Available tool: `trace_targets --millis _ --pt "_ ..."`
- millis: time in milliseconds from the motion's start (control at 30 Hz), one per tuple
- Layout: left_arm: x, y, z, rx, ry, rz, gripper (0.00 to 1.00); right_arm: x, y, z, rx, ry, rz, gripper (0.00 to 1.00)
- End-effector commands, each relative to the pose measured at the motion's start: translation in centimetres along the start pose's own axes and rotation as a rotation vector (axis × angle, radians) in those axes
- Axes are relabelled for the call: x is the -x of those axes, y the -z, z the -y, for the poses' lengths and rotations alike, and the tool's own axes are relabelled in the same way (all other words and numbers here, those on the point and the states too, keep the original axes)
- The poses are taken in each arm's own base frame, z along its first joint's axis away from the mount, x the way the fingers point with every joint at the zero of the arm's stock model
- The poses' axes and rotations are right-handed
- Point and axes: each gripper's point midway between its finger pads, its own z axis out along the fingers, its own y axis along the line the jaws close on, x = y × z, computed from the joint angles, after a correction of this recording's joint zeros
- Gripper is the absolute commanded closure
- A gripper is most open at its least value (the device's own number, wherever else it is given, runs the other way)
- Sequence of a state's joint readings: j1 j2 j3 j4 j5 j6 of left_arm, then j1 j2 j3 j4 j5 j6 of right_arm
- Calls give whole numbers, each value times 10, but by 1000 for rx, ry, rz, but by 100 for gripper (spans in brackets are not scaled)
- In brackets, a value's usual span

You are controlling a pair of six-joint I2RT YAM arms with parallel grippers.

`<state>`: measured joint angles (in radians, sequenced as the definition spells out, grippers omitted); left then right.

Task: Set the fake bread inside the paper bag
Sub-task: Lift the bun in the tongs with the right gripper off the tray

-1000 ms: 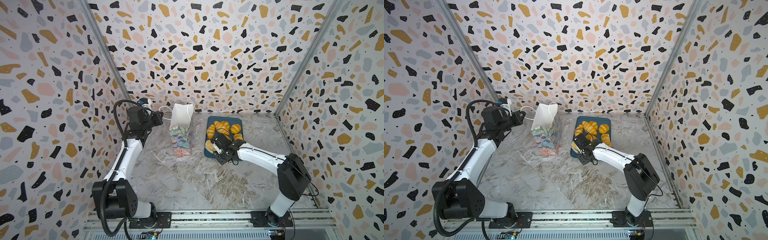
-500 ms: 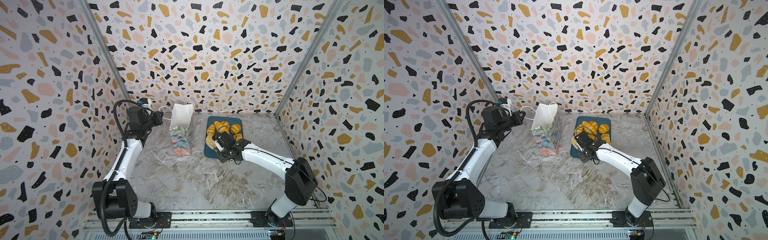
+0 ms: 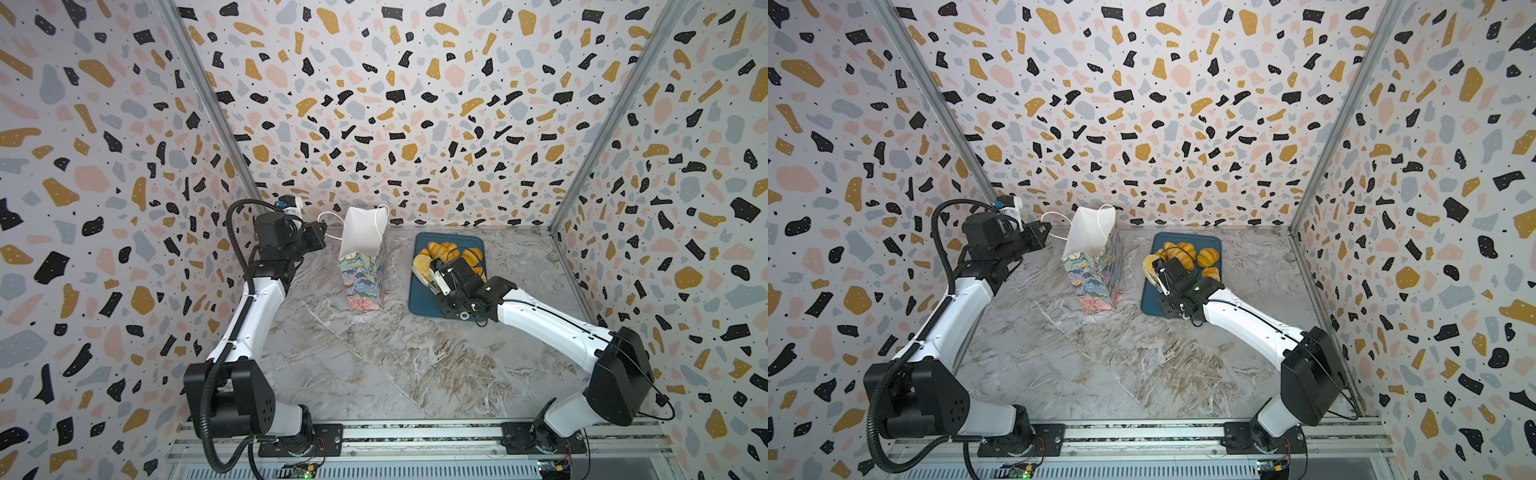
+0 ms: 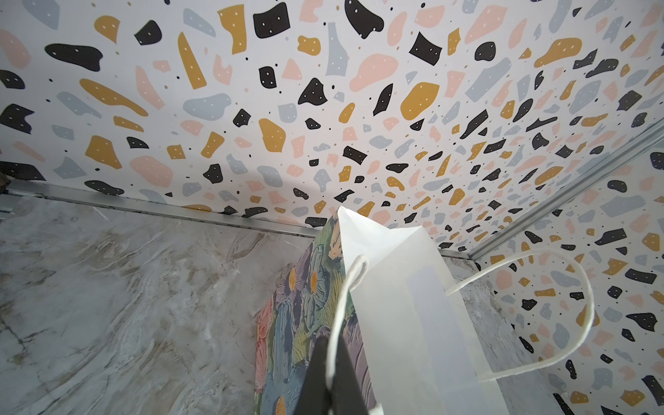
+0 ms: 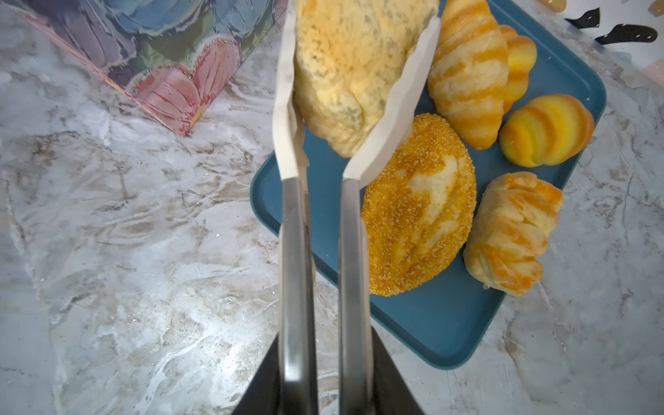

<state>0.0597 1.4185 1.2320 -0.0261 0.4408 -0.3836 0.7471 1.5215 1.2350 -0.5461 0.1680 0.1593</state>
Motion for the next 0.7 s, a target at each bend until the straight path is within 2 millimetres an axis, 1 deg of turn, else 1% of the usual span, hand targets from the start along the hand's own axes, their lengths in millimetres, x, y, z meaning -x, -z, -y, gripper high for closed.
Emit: trace_targets --millis 0,333,667 --pt "11 4 10 -36 -15 38 100 29 29 4 11 -56 134 70" --pt "11 3 11 -49 -1 43 100 47 51 6 21 -67 243 71" --pt "11 4 11 -44 -6 45 100 74 79 7 35 -77 352 72"
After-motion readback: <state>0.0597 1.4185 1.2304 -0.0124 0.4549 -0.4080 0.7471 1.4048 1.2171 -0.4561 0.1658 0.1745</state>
